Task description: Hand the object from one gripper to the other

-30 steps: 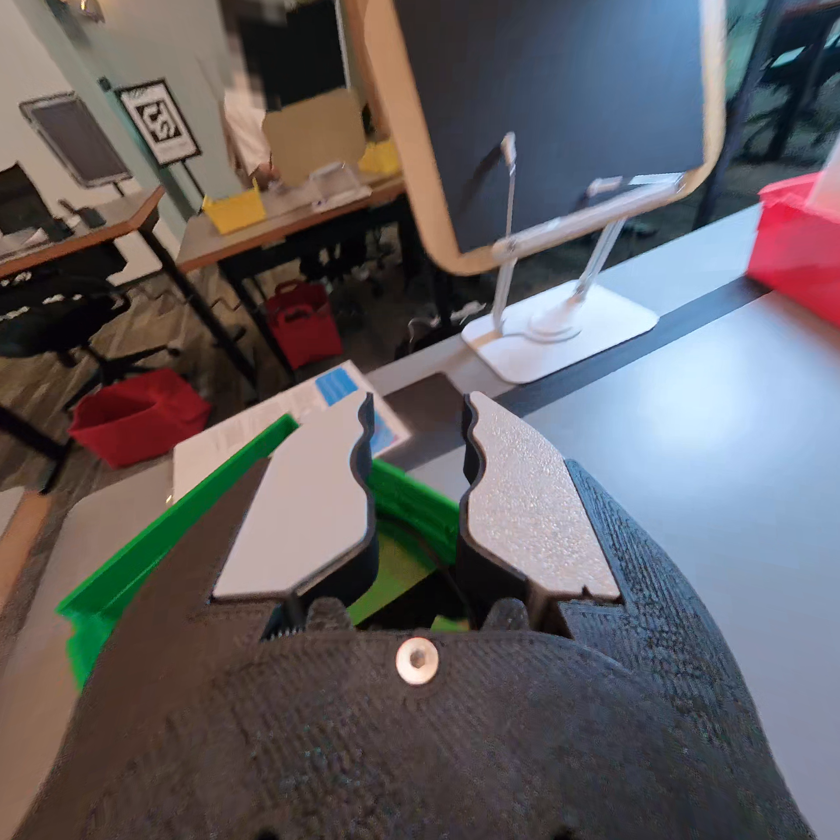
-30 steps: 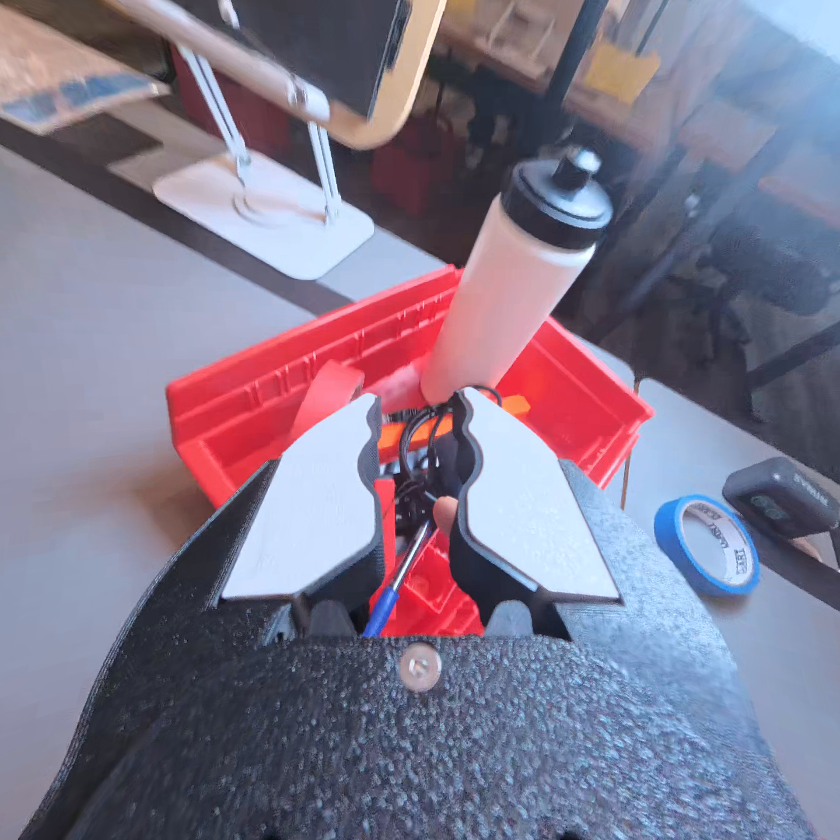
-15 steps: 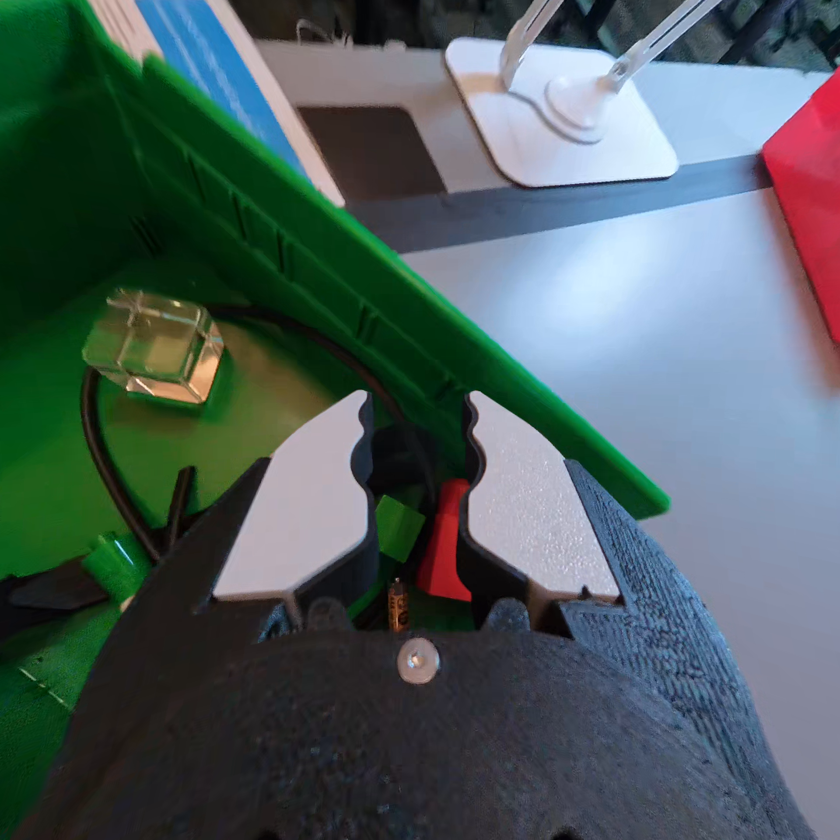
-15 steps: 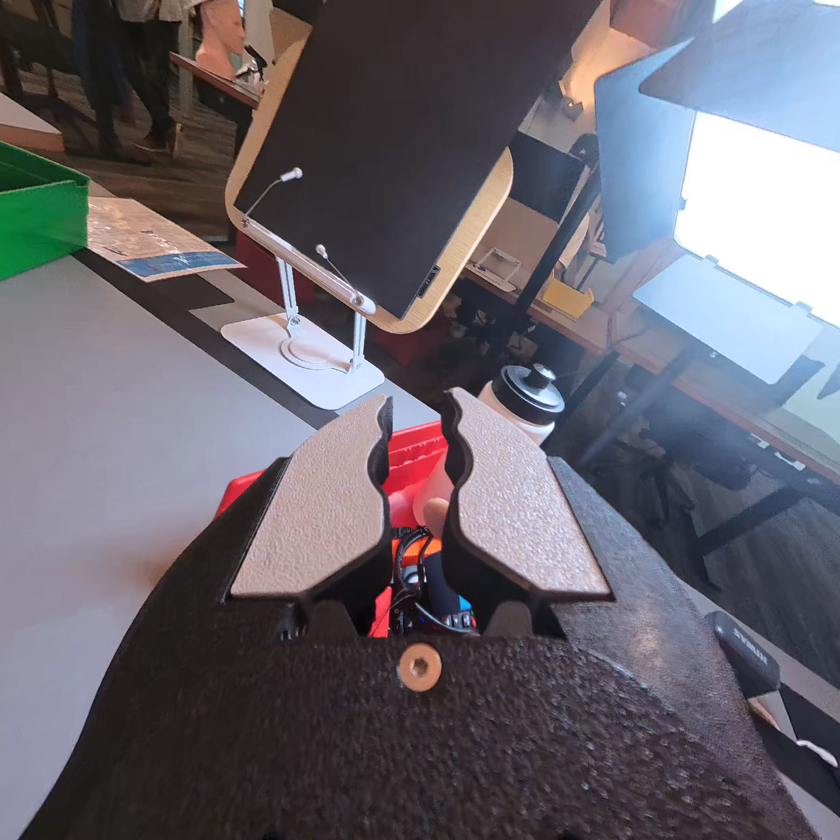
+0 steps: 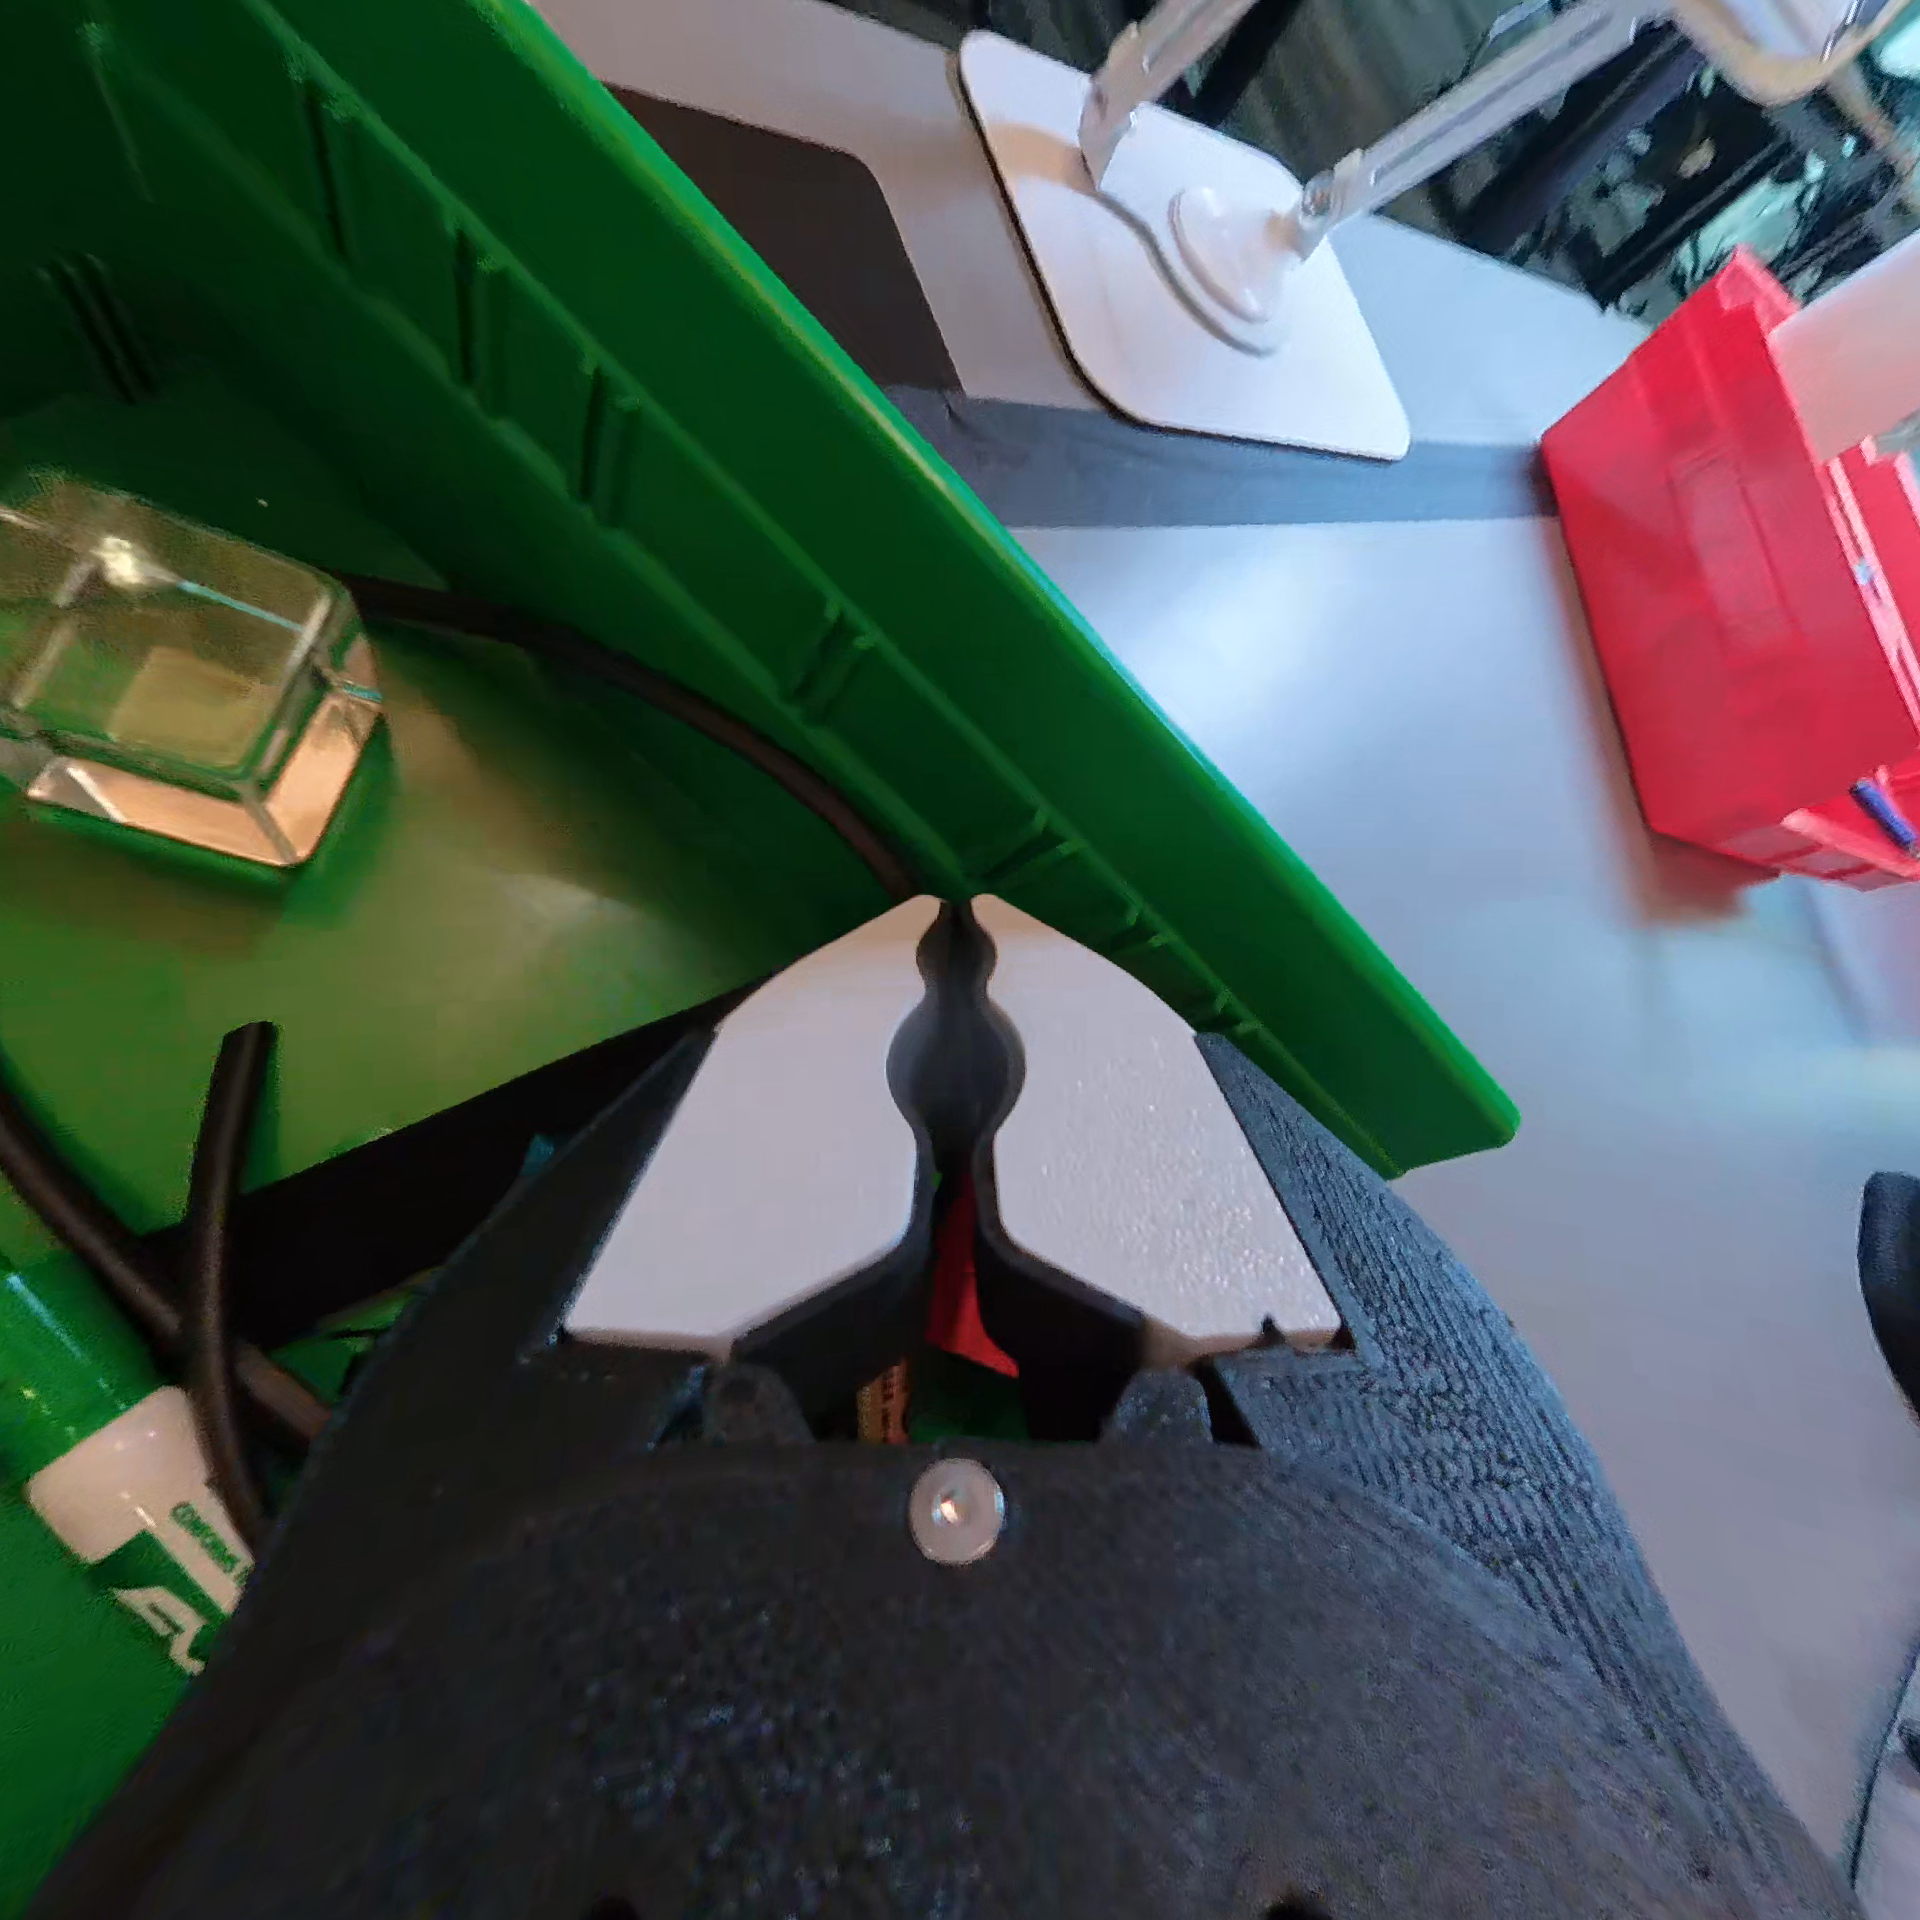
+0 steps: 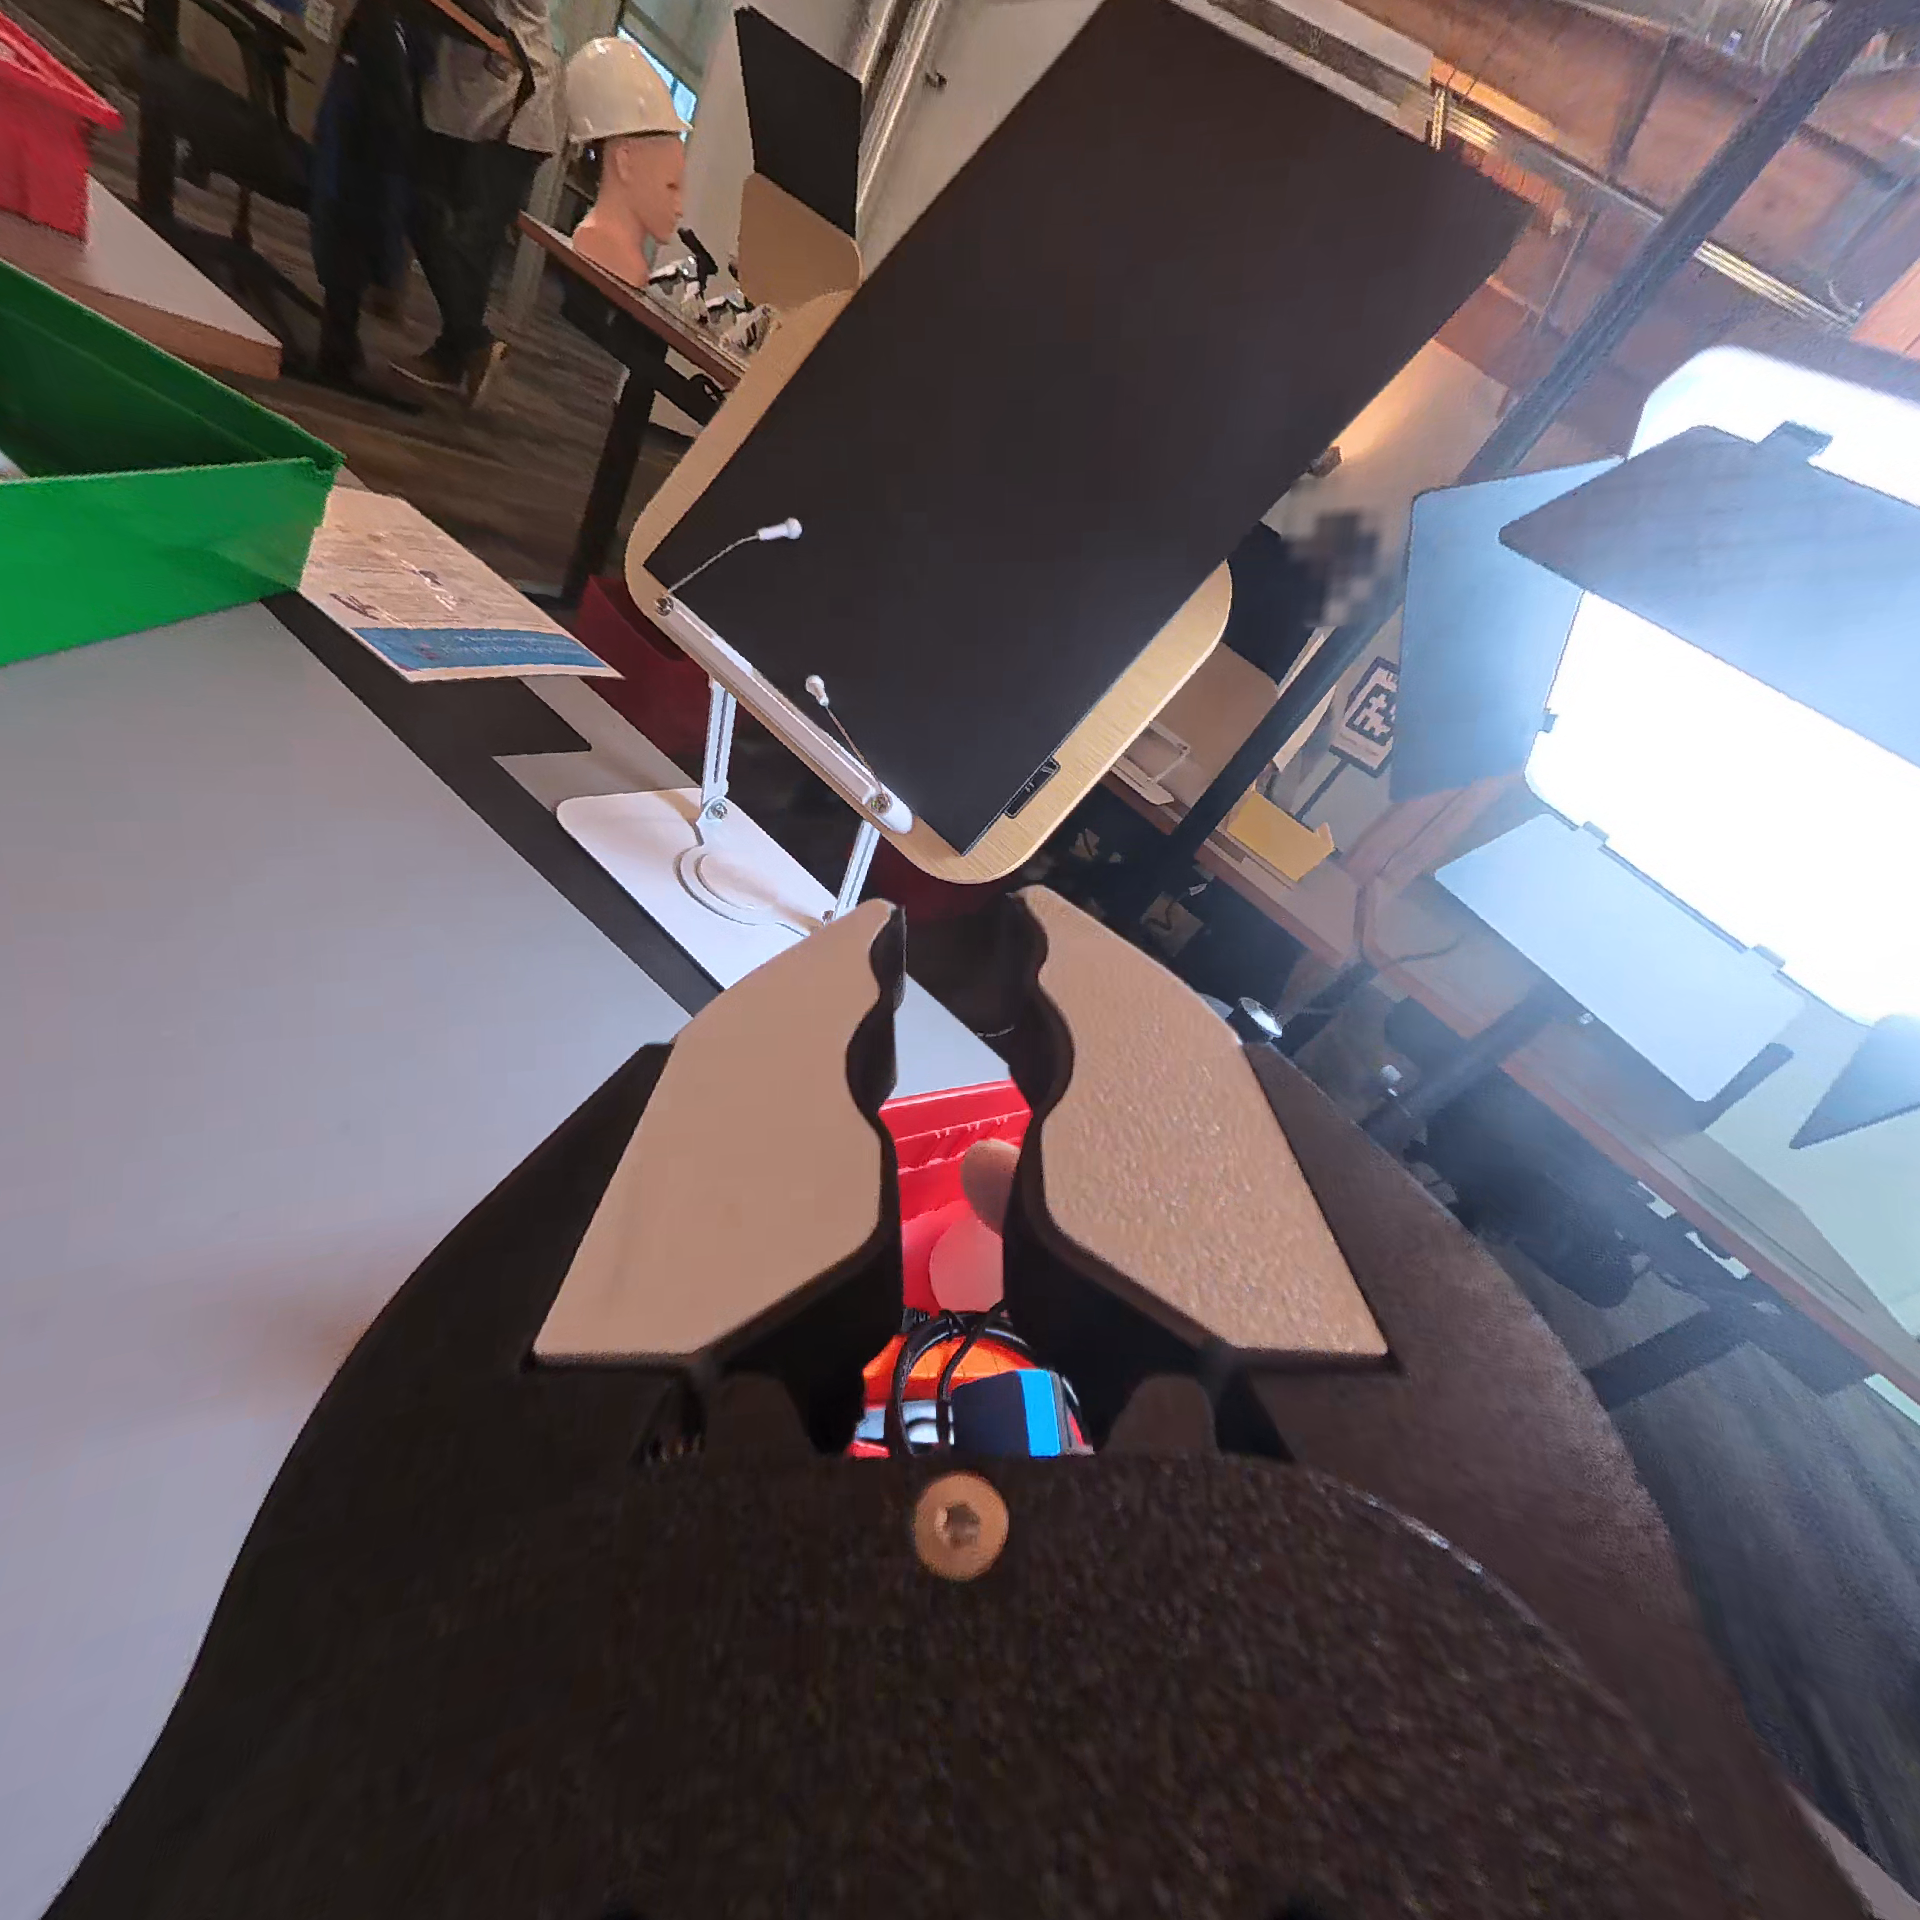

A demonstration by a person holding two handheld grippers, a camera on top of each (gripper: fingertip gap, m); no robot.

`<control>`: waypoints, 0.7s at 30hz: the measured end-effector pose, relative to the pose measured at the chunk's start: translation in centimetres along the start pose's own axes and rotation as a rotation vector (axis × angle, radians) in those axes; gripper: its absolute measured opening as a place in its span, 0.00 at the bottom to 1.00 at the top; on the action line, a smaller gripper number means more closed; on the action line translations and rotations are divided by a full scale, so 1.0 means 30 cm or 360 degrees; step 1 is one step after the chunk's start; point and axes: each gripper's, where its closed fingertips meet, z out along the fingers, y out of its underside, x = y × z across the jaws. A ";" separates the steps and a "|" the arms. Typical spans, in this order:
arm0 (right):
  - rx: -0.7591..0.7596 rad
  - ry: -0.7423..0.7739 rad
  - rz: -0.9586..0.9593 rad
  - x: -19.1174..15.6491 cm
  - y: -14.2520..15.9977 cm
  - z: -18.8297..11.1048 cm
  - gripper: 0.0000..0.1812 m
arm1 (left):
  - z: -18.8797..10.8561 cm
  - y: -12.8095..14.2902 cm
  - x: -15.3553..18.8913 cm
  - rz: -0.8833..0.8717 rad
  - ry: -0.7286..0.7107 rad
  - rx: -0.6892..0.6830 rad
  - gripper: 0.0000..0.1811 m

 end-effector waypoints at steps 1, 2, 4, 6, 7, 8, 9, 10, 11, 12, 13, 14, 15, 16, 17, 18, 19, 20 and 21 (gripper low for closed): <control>0.0007 0.0000 -0.0004 -0.001 -0.008 -0.005 0.10 | -0.006 -0.005 -0.005 -0.0011 -0.0003 0.0019 0.00; 0.0017 0.0002 -0.0006 -0.002 -0.015 -0.009 0.10 | -0.008 -0.004 -0.009 -0.0017 -0.0009 0.0018 0.04; 0.0043 0.0003 -0.0002 -0.003 -0.030 -0.017 0.10 | -0.003 0.010 -0.015 -0.0047 -0.0012 -0.0011 0.14; 0.0063 -0.0004 0.0004 -0.006 -0.039 -0.020 0.10 | 0.012 0.031 0.017 -0.0080 0.0105 -0.0074 0.16; 0.0068 -0.0006 0.0004 -0.008 -0.042 -0.019 0.10 | 0.015 0.036 0.033 -0.0078 0.0151 -0.0094 0.11; 0.0069 -0.0006 0.0001 -0.009 -0.043 -0.018 0.09 | 0.018 0.040 0.043 -0.0054 0.0168 -0.0108 0.08; 0.0068 -0.0003 -0.0005 -0.009 -0.043 -0.017 0.09 | 0.020 0.044 0.052 -0.0022 0.0181 -0.0125 0.04; 0.0067 -0.0003 -0.0009 -0.011 -0.043 -0.016 0.09 | 0.021 0.048 0.058 0.0006 0.0182 -0.0139 0.00; 0.0066 -0.0005 -0.0011 -0.014 -0.044 -0.015 0.09 | 0.021 0.051 0.060 0.0030 0.0176 -0.0151 0.00; 0.0067 -0.0005 -0.0014 -0.017 -0.046 -0.015 0.09 | 0.018 0.050 0.064 0.0054 0.0179 -0.0151 0.00; 0.0070 -0.0004 -0.0020 -0.020 -0.051 -0.016 0.09 | 0.009 0.042 0.070 0.0070 0.0186 -0.0127 0.00; 0.0075 -0.0001 -0.0029 -0.023 -0.057 -0.020 0.09 | -0.006 0.023 0.074 0.0075 0.0183 -0.0077 0.00; 0.0083 0.0004 -0.0042 -0.025 -0.066 -0.025 0.09 | -0.031 -0.003 0.075 0.0082 0.0163 -0.0014 0.00; 0.0093 0.0013 -0.0057 -0.025 -0.078 -0.032 0.09 | -0.061 -0.030 0.071 0.0093 0.0119 0.0046 0.00; 0.0107 0.0021 -0.0066 -0.025 -0.091 -0.041 0.09 | -0.093 -0.054 0.063 0.0108 0.0058 0.0103 0.00; 0.0127 0.0023 -0.0066 -0.026 -0.107 -0.051 0.09 | -0.123 -0.074 0.054 0.0112 -0.0005 0.0161 0.00; 0.0154 0.0017 -0.0058 -0.029 -0.123 -0.061 0.09 | -0.144 -0.088 0.043 0.0106 -0.0063 0.0207 0.00; 0.0182 0.0004 -0.0046 -0.035 -0.139 -0.070 0.09 | -0.153 -0.089 0.031 0.0101 -0.0115 0.0219 0.00; 0.0205 -0.0009 -0.0034 -0.040 -0.153 -0.078 0.09 | -0.145 -0.073 0.019 0.0098 -0.0150 0.0177 0.01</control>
